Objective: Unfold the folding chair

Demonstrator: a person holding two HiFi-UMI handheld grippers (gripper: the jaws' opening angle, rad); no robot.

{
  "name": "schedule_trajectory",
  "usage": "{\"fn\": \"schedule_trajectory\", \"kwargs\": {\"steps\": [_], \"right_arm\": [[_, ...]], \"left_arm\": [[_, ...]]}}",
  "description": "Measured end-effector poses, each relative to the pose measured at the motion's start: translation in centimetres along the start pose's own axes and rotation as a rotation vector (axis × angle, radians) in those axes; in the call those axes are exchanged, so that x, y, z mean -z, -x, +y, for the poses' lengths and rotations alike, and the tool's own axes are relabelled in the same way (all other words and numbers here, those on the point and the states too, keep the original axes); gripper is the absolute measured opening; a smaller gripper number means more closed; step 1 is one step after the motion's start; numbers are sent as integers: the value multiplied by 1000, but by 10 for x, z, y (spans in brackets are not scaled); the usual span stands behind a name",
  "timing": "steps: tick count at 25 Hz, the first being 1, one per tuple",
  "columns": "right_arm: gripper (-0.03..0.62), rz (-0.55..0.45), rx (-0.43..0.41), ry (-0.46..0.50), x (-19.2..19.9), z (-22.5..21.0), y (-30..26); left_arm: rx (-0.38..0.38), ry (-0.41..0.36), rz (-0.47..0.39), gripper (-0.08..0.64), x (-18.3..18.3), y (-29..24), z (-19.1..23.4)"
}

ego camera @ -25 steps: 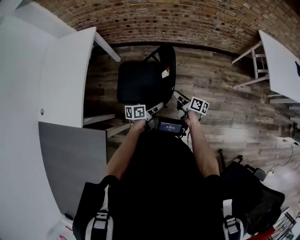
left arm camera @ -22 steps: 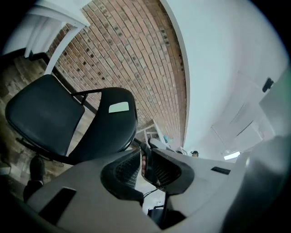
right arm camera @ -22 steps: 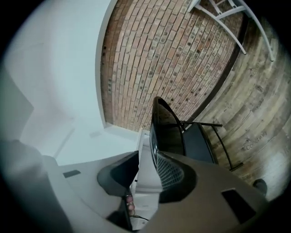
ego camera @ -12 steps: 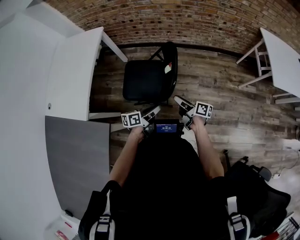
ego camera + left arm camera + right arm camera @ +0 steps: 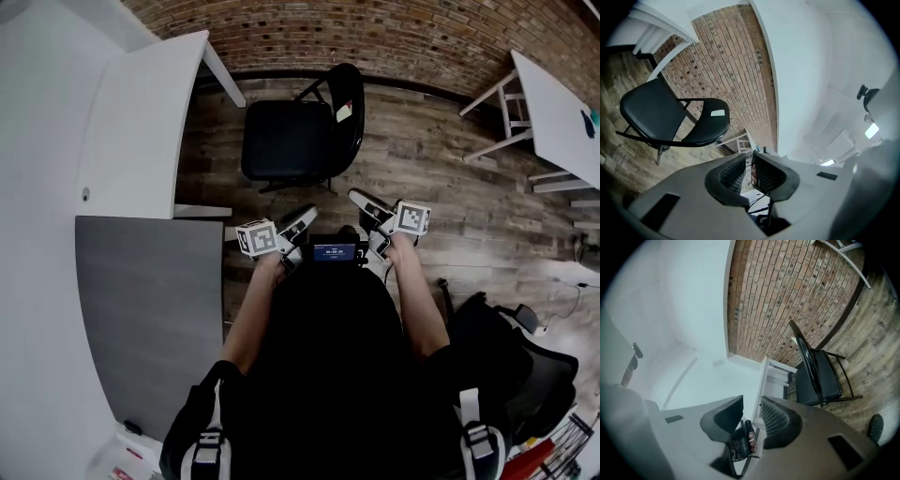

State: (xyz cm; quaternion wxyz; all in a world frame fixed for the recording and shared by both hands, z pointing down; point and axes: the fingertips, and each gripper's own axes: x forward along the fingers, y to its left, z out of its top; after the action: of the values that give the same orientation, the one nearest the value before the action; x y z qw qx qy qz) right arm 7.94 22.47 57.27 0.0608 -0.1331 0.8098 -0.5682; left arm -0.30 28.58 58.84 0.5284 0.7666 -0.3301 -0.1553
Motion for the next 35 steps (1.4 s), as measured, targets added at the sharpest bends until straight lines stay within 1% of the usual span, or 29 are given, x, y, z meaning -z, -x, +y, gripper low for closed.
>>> {"fn": "schedule_trajectory", "kwargs": {"steps": [2, 5, 7, 10, 13, 19, 22, 25, 29, 32, 35], "right_arm": [[123, -17, 25, 15, 10, 9, 7], [121, -31, 86, 40, 25, 17, 25], [120, -15, 114, 67, 35, 22, 39], [112, 14, 141, 98, 48, 26, 62], [92, 24, 122, 111, 54, 37, 74], [66, 63, 58, 105, 65, 47, 77], [55, 65, 41, 93, 66, 42, 81], [42, 57, 25, 85, 66, 35, 99], [25, 44, 12, 40, 74, 18, 117], [21, 41, -26, 55, 71, 28, 114], [20, 59, -56, 40, 73, 30, 115]], "left_arm": [[11, -12, 8, 71, 5, 8, 0], [54, 1, 7, 67, 15, 13, -10], [71, 6, 7, 67, 21, 14, -15], [86, 7, 30, 67, 35, 12, -23], [84, 4, 35, 66, 48, 15, -28], [44, -26, -10, 63, 48, 29, -39], [10, -31, -29, 61, 49, 31, -38], [-19, -33, -25, 60, 65, 27, -43], [-56, -28, -23, 58, 79, 29, -39], [-78, -30, -26, 55, 80, 31, -35], [-84, -38, -20, 55, 85, 24, -40]]}}
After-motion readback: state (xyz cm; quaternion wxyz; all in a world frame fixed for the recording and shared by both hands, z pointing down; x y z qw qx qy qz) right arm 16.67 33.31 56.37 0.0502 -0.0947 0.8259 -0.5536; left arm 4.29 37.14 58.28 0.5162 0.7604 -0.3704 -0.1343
